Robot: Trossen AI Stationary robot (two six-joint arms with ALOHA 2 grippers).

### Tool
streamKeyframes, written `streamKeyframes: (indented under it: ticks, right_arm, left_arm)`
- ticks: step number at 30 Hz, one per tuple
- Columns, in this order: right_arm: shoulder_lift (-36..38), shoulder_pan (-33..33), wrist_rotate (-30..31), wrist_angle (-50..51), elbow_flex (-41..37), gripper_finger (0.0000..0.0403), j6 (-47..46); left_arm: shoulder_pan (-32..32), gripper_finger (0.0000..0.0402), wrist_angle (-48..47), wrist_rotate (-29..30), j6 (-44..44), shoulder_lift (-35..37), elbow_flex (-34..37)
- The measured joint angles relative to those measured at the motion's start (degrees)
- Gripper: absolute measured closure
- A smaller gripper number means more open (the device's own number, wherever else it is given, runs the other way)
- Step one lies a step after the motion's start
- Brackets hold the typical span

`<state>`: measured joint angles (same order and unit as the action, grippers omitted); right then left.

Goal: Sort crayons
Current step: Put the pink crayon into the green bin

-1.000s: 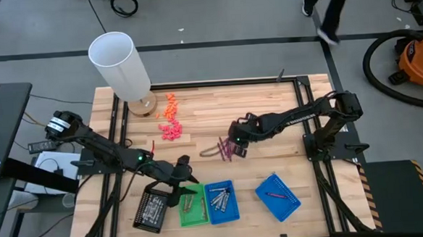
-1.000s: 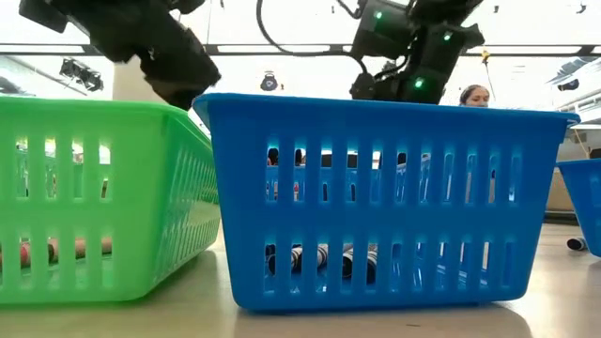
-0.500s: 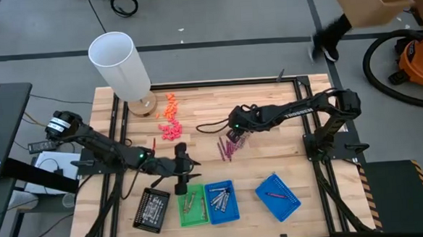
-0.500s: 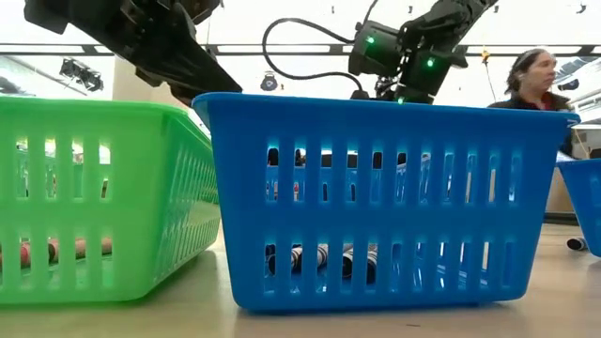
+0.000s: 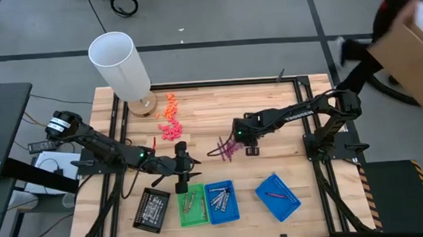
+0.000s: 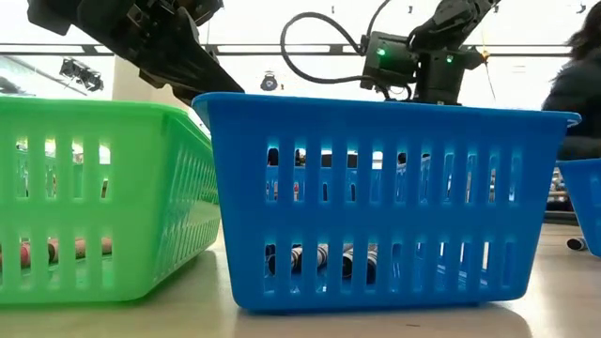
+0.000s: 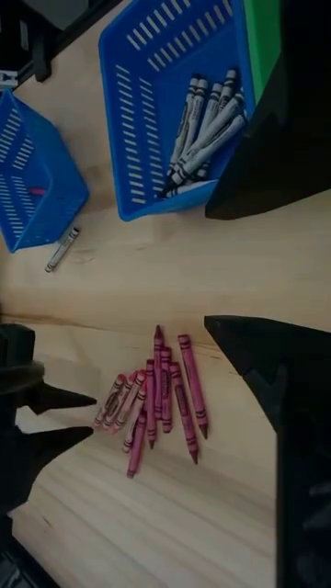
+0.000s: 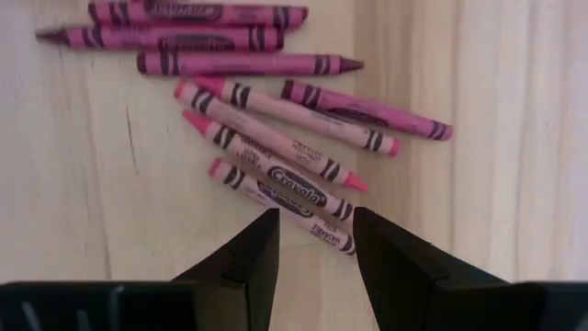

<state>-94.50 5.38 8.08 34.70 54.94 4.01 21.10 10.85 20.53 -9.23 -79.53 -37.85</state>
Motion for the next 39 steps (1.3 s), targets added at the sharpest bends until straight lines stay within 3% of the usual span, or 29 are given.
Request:
streamKeyframes:
  ticks: [19, 25, 30, 39]
  right_arm:
    - [0.1, 2.0, -2.2, -6.4, -7.0, 0.0259, 6.2]
    - [0.1, 1.1, -6.4, -6.0, -7.0, 0.0274, 6.4]
    - [0.1, 1.2, -13.3, -3.6, -6.7, 0.0288, 3.7]
    - [0.1, 0.2, -11.8, -2.0, -6.7, 0.036, 0.5]
  left_arm:
    - [0.0, 0.0209, 0.0, 0.0, 0.0, 0.0, 0.0]
    - [0.0, 0.0209, 0.0, 0.0, 0.0, 0.0, 0.0]
    - [0.0, 0.0209, -0.1, 0.0, 0.0, 0.0, 0.0]
    - [0.0, 0.0209, -0.4, 0.0, 0.0, 0.0, 0.0]
